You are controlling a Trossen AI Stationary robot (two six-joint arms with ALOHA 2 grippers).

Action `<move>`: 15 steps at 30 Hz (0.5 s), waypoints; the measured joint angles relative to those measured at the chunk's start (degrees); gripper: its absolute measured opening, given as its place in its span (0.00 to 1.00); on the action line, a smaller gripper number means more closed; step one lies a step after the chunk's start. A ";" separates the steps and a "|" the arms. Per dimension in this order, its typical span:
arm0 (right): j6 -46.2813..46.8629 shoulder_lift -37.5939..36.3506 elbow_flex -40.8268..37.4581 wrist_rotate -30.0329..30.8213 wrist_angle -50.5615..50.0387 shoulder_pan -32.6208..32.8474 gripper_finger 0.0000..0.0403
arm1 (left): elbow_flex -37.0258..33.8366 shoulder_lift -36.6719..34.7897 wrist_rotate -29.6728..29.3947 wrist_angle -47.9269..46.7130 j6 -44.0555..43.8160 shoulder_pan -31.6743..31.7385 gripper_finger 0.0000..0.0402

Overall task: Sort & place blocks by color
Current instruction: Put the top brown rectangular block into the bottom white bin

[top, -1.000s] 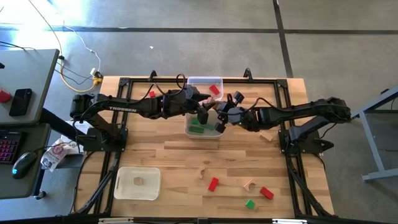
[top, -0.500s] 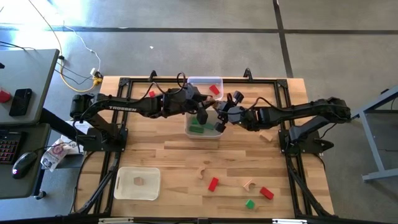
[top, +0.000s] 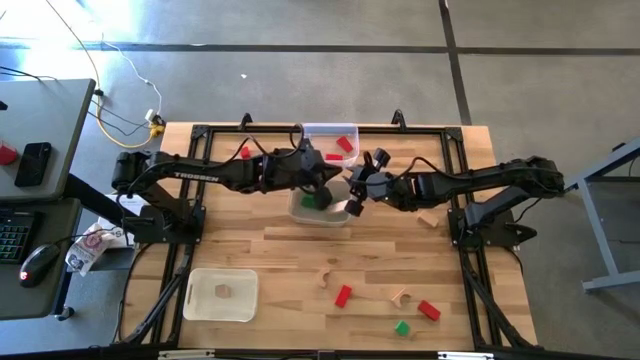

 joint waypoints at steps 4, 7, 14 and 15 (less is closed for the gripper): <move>0.01 0.00 0.00 0.00 -0.80 0.00 0.24 | 0.00 -0.13 -0.18 -1.82 1.16 -0.04 0.06; 0.01 0.00 0.00 0.00 -1.48 0.00 0.24 | 0.00 -0.13 -0.73 -2.26 1.18 -0.03 0.06; 1.52 0.00 0.00 -0.77 -2.59 0.00 0.24 | 0.00 -0.13 -1.27 -3.46 5.39 -0.04 0.10; 1.59 0.00 0.00 -1.04 -2.88 0.00 0.24 | 0.00 -0.13 -1.27 -3.80 6.06 -0.04 0.11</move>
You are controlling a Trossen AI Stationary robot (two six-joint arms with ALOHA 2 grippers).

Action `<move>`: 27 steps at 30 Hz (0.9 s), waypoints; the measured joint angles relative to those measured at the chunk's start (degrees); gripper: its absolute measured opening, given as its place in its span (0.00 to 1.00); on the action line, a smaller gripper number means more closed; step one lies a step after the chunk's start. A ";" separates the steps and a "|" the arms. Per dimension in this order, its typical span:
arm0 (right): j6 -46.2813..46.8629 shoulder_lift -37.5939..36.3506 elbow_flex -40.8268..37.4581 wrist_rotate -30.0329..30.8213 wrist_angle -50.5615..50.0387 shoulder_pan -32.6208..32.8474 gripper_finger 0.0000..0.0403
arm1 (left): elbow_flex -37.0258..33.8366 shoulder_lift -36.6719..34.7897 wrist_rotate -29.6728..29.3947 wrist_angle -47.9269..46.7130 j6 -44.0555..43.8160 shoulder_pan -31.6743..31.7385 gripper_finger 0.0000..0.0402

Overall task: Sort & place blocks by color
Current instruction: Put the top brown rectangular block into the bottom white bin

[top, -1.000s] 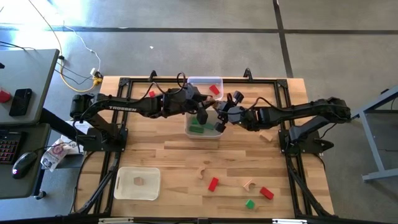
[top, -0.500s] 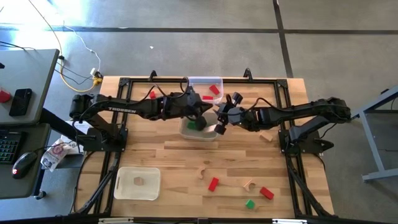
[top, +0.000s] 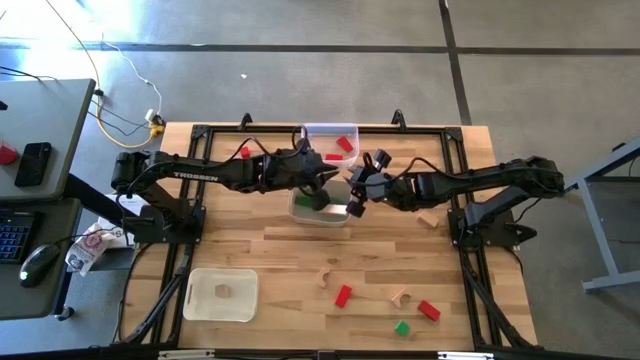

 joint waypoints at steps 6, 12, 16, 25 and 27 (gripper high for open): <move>0.12 -0.02 0.00 -0.05 -0.14 0.04 0.27 | 0.00 0.00 0.00 -4.30 3.06 0.00 0.24; 0.16 -0.02 0.00 -0.04 -0.74 0.04 0.31 | 0.00 0.00 0.00 -10.68 6.64 0.00 0.40; 1.43 -0.02 0.00 0.07 -1.43 0.04 0.33 | 0.00 0.00 0.14 -15.23 6.65 0.00 0.49; 1.01 -0.02 0.00 1.21 -1.70 0.07 0.35 | 0.00 0.00 10.34 -21.63 6.88 -0.09 0.57; 1.01 -0.02 0.00 1.08 -1.70 0.21 0.35 | 0.00 0.00 10.82 -21.59 7.86 -0.26 0.57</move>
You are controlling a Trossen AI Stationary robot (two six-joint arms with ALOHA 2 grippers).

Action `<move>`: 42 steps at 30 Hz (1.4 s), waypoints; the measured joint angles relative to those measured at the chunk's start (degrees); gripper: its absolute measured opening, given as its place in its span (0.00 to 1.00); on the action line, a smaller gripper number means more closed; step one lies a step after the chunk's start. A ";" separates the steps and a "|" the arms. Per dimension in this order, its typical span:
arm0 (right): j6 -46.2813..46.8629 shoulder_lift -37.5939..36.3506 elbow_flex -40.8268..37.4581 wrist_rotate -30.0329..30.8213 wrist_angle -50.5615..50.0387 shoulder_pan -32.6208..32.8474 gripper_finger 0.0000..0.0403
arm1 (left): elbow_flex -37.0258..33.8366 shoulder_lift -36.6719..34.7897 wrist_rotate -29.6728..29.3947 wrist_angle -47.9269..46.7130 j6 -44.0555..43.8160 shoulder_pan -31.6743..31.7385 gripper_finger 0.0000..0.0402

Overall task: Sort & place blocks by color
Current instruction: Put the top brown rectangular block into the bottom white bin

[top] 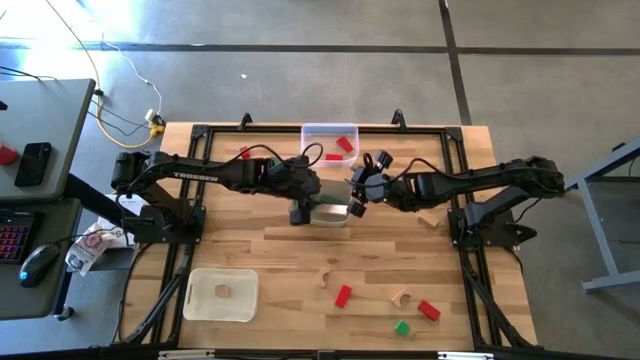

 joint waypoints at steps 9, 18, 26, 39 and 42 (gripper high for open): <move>1.44 -1.44 0.00 1.75 -0.43 2.59 0.35 | -0.39 3.47 0.26 0.80 4.96 -1.28 0.57; 3.47 -4.37 0.00 2.10 -0.73 4.69 0.35 | -0.33 9.13 0.69 6.90 8.02 -1.88 0.57; 3.65 -4.81 -0.02 1.75 -1.22 5.25 0.35 | -0.26 11.77 2.72 10.44 8.63 -1.87 0.57; 4.35 -4.81 -0.02 1.73 -1.43 5.21 0.35 | -0.33 14.25 2.88 14.42 10.38 -1.44 0.57; 4.95 -4.81 -0.02 1.72 -1.73 5.21 0.35 | -0.41 14.83 2.91 14.56 10.32 -1.04 0.57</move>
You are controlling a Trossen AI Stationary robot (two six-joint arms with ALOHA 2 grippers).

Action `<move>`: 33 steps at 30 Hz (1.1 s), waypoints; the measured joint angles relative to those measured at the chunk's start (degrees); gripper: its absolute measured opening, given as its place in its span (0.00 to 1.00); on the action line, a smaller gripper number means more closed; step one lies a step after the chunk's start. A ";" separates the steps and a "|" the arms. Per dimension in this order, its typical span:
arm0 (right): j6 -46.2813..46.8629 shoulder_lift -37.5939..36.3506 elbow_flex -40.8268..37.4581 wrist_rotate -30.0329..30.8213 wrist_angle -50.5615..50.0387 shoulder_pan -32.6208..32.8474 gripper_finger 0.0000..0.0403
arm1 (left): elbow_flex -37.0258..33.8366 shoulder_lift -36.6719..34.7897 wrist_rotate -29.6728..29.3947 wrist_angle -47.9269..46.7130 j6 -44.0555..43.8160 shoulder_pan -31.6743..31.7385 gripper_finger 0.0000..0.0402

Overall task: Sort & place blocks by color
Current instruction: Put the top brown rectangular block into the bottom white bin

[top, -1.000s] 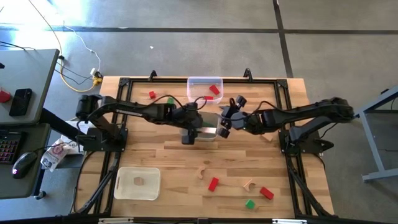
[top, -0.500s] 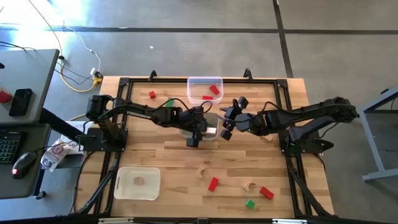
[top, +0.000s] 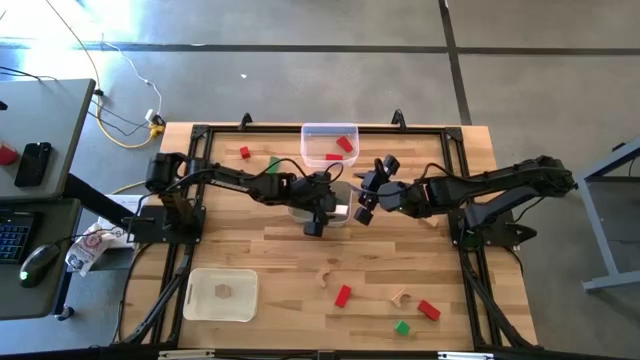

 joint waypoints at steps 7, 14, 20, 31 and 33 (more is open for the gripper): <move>0.00 0.00 0.00 -0.08 -0.02 0.00 0.35 | 0.12 2.12 0.19 2.07 0.38 0.10 0.57; 0.01 0.02 0.00 -0.10 -0.17 0.00 0.35 | 0.01 3.77 -0.02 2.25 1.19 0.28 0.57; 0.00 0.04 0.00 -0.06 -0.37 0.00 0.35 | 0.05 4.42 0.02 2.91 1.33 0.68 0.57; 0.09 0.04 0.00 -0.08 -0.37 0.00 0.35 | 0.10 6.43 0.22 4.68 1.32 0.89 0.57; 0.14 0.04 0.00 -0.08 -0.37 0.00 0.35 | 0.01 6.50 0.24 4.40 1.09 1.03 0.57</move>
